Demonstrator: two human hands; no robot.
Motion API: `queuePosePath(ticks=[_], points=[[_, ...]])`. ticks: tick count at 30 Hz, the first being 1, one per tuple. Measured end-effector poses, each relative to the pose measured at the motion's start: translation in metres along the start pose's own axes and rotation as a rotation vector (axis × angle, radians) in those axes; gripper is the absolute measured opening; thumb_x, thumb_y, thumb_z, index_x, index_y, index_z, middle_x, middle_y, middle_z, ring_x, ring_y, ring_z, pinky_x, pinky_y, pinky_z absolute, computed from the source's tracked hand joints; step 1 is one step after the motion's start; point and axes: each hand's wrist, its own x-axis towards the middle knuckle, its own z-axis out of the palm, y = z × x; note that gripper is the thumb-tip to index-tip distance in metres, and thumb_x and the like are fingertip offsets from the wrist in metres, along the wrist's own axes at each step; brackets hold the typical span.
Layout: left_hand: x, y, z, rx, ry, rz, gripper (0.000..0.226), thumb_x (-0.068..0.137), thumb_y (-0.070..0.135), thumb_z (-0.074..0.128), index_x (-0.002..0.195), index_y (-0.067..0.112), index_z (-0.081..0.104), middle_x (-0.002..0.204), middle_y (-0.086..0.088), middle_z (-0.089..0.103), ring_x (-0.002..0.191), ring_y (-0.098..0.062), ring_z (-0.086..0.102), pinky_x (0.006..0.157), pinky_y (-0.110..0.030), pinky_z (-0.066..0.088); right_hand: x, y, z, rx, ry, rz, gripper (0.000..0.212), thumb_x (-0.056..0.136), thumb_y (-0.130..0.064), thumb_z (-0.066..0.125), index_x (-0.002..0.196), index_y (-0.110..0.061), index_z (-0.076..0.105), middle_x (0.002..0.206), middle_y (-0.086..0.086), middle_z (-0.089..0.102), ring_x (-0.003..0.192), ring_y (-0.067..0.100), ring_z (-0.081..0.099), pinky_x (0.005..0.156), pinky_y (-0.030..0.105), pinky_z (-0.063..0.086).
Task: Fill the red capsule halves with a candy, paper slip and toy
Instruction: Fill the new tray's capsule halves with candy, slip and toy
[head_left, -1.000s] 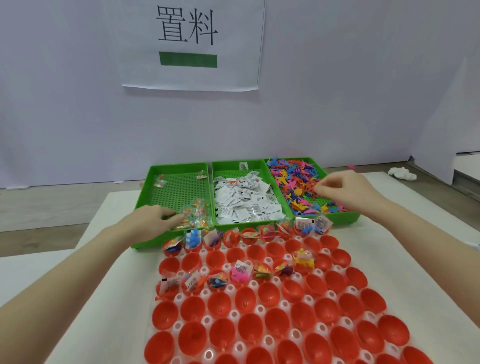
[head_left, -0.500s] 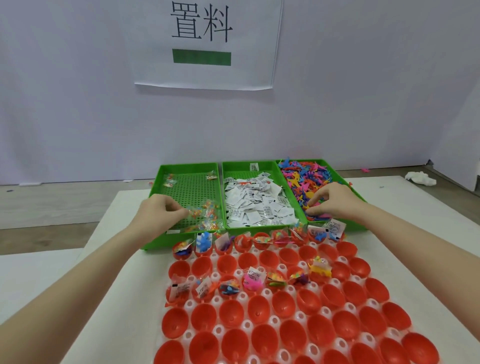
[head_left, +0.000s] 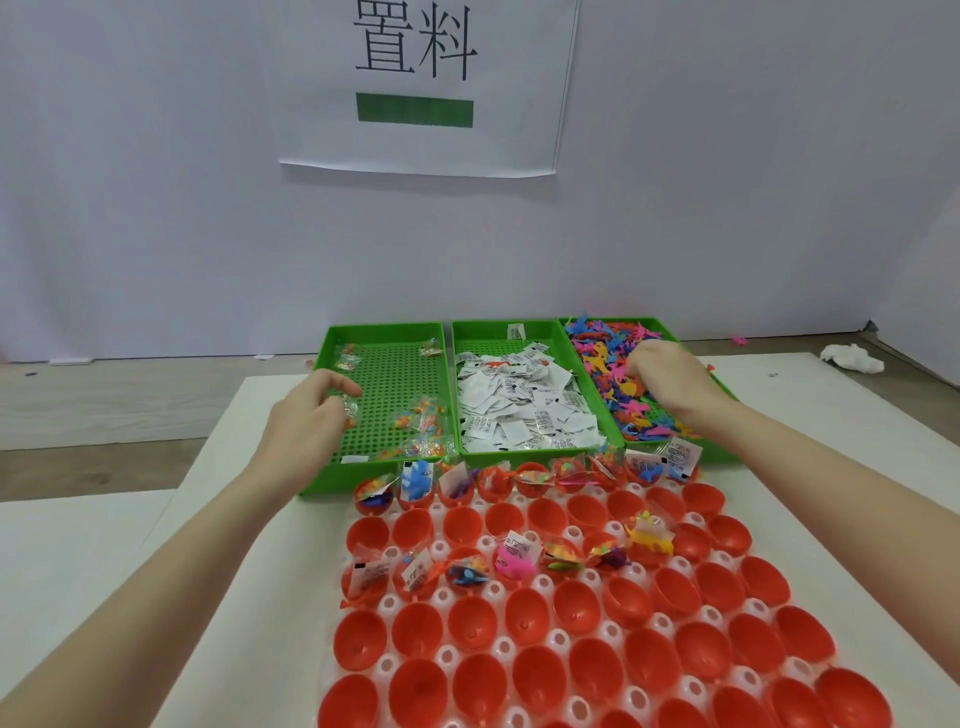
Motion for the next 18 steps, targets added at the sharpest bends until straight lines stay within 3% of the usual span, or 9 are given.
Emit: queuePosePath(ticks=[2, 4, 6, 7, 9, 14, 16, 18], points=[[0.000, 0.002, -0.005, -0.047, 0.019, -0.007, 0.034, 0.084, -0.002, 0.033, 0.086, 0.020, 0.059, 0.067, -0.006, 0.053, 0.053, -0.017, 0.044, 0.049, -0.027, 0.032, -0.002, -0.014, 0.007, -0.047, -0.145, -0.020, 0.025, 0.090, -0.007, 0.041, 0.064, -0.009, 0.043, 0.072, 0.007, 0.045, 0.069, 0.022, 0.041, 0.058, 0.030, 0.033], [-0.003, 0.006, -0.009, -0.099, 0.017, -0.010, 0.034, 0.087, -0.001, 0.033, 0.089, 0.018, 0.061, 0.067, -0.005, 0.053, 0.054, -0.017, 0.044, 0.052, -0.028, 0.034, -0.004, -0.023, 0.016, -0.079, -0.249, -0.039, 0.027, 0.088, -0.025, 0.051, 0.079, -0.001, 0.057, 0.084, 0.016, 0.058, 0.080, 0.031, 0.054, 0.065, 0.032, 0.044], [-0.010, 0.009, -0.011, -0.156, 0.005, 0.003, 0.033, 0.089, -0.001, 0.035, 0.091, 0.017, 0.062, 0.065, -0.005, 0.051, 0.054, -0.016, 0.043, 0.054, -0.026, 0.035, -0.006, -0.029, 0.025, -0.238, -0.336, -0.074, 0.054, 0.080, -0.041, 0.063, 0.105, 0.007, 0.061, 0.112, 0.024, 0.062, 0.099, 0.040, 0.060, 0.083, 0.047, 0.051], [-0.015, 0.011, -0.011, -0.177, -0.001, 0.017, 0.032, 0.090, -0.001, 0.036, 0.091, 0.018, 0.062, 0.065, -0.004, 0.051, 0.054, -0.015, 0.044, 0.054, -0.025, 0.035, -0.007, -0.031, 0.029, -0.346, -0.366, -0.091, 0.062, 0.076, -0.045, 0.067, 0.111, 0.006, 0.060, 0.115, 0.023, 0.061, 0.097, 0.039, 0.061, 0.082, 0.047, 0.052], [-0.023, 0.014, -0.013, -0.204, -0.023, 0.054, 0.032, 0.090, -0.001, 0.038, 0.092, 0.020, 0.062, 0.064, -0.004, 0.051, 0.055, -0.014, 0.045, 0.054, -0.024, 0.035, -0.008, -0.034, 0.035, -0.478, -0.372, -0.115, 0.058, 0.074, -0.044, 0.071, 0.110, 0.000, 0.061, 0.099, 0.015, 0.068, 0.073, 0.027, 0.061, 0.065, 0.035, 0.050], [-0.035, 0.023, -0.019, -0.263, -0.044, 0.129, 0.031, 0.091, 0.000, 0.041, 0.092, 0.021, 0.063, 0.061, -0.001, 0.052, 0.055, -0.013, 0.048, 0.054, -0.021, 0.041, -0.010, -0.038, 0.038, -0.382, -0.207, -0.115, 0.020, 0.075, -0.026, 0.074, 0.088, -0.010, 0.071, 0.060, -0.006, 0.057, 0.055, 0.008, 0.049, 0.051, 0.023, 0.038], [-0.038, 0.024, -0.020, -0.291, -0.048, 0.135, 0.029, 0.091, 0.000, 0.042, 0.095, 0.019, 0.064, 0.060, 0.000, 0.052, 0.054, -0.011, 0.048, 0.052, -0.016, 0.042, -0.011, -0.038, 0.036, -0.299, -0.172, -0.114, 0.015, 0.075, -0.023, 0.073, 0.083, -0.011, 0.072, 0.053, -0.010, 0.050, 0.049, 0.006, 0.043, 0.050, 0.021, 0.034], [-0.043, 0.027, -0.020, -0.324, -0.059, 0.146, 0.026, 0.092, 0.000, 0.044, 0.101, 0.017, 0.062, 0.062, -0.002, 0.053, 0.054, -0.009, 0.051, 0.053, -0.014, 0.043, -0.014, -0.039, 0.031, -0.158, -0.118, -0.130, 0.017, 0.078, -0.024, 0.071, 0.081, -0.008, 0.071, 0.059, -0.007, 0.054, 0.052, 0.006, 0.043, 0.060, 0.024, 0.038]])
